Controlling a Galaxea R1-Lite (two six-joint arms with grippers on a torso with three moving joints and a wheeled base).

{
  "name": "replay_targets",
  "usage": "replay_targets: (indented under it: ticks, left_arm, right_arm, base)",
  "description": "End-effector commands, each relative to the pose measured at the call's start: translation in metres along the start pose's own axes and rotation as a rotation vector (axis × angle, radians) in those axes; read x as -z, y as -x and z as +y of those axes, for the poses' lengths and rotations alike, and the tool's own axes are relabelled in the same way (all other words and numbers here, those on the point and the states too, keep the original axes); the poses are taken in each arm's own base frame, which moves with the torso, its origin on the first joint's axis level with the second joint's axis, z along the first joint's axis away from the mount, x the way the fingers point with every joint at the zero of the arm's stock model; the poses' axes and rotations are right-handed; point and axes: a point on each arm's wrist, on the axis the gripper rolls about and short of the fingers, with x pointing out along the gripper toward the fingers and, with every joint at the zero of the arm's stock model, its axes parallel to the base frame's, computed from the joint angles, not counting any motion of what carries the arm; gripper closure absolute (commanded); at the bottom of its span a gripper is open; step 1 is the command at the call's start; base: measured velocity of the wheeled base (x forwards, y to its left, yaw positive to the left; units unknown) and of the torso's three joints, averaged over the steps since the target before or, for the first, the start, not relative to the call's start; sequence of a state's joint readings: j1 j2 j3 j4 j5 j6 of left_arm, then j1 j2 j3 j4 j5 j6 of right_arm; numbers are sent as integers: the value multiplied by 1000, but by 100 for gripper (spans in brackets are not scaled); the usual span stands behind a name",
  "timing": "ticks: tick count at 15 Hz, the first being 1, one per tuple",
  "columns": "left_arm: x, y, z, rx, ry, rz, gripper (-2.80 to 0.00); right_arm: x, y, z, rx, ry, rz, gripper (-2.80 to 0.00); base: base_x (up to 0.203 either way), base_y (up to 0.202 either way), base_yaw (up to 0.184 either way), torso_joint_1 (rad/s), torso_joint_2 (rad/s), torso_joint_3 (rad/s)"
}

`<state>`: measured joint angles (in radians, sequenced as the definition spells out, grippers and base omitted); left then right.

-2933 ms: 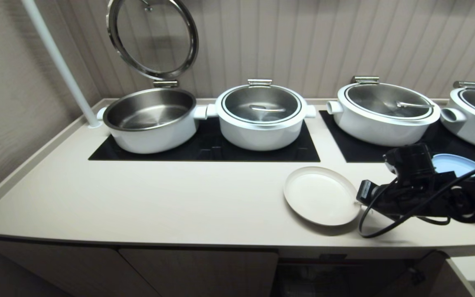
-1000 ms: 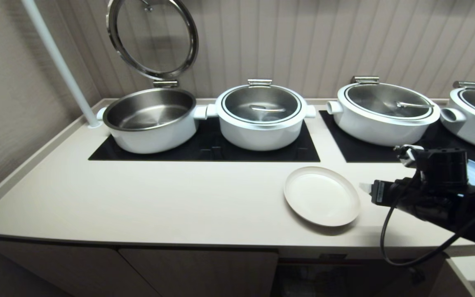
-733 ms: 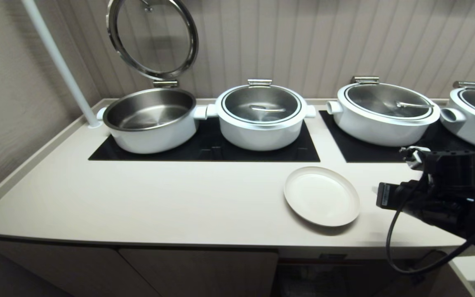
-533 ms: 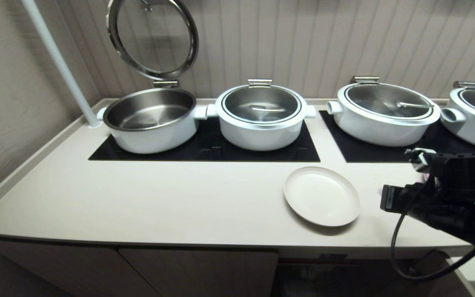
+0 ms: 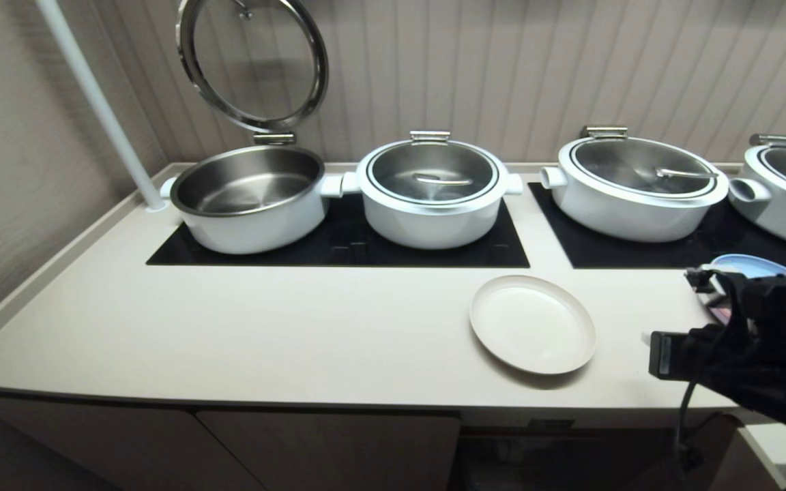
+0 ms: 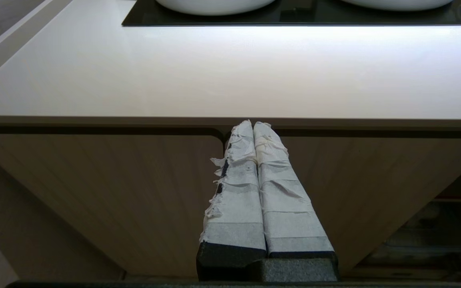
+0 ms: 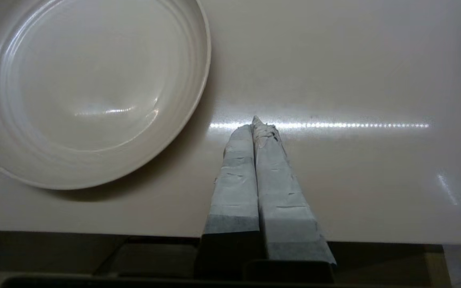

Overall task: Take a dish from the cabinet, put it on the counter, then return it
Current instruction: Pick up the plate from the table

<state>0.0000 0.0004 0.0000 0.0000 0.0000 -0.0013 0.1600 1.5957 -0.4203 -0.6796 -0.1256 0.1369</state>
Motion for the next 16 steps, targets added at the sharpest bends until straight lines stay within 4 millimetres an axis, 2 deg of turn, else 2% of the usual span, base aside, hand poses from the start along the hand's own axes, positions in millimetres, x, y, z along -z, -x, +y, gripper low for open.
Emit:
replay_targets:
  ticks: [1, 6, 9, 13, 16]
  left_arm:
    - [0, 0, 0, 0, 0, 0, 0]
    - [0, 0, 0, 0, 0, 0, 0]
    - [0, 0, 0, 0, 0, 0, 0]
    - [0, 0, 0, 0, 0, 0, 0]
    - [0, 0, 0, 0, 0, 0, 0]
  right_arm:
    - [8, 12, -3, 4, 15, -11, 0]
    - [36, 54, -14, 15, 103, -72, 0]
    - [59, 77, -25, 49, 103, -60, 0]
    - [62, 100, -34, 99, 92, -144, 0]
    - [75, 124, -36, 106, 145, -121, 0]
  base:
    - [0, 0, 0, 0, 0, 0]
    - [0, 0, 0, 0, 0, 0]
    - [0, 0, 0, 0, 0, 0]
    - [0, 0, 0, 0, 0, 0]
    - [0, 0, 0, 0, 0, 0]
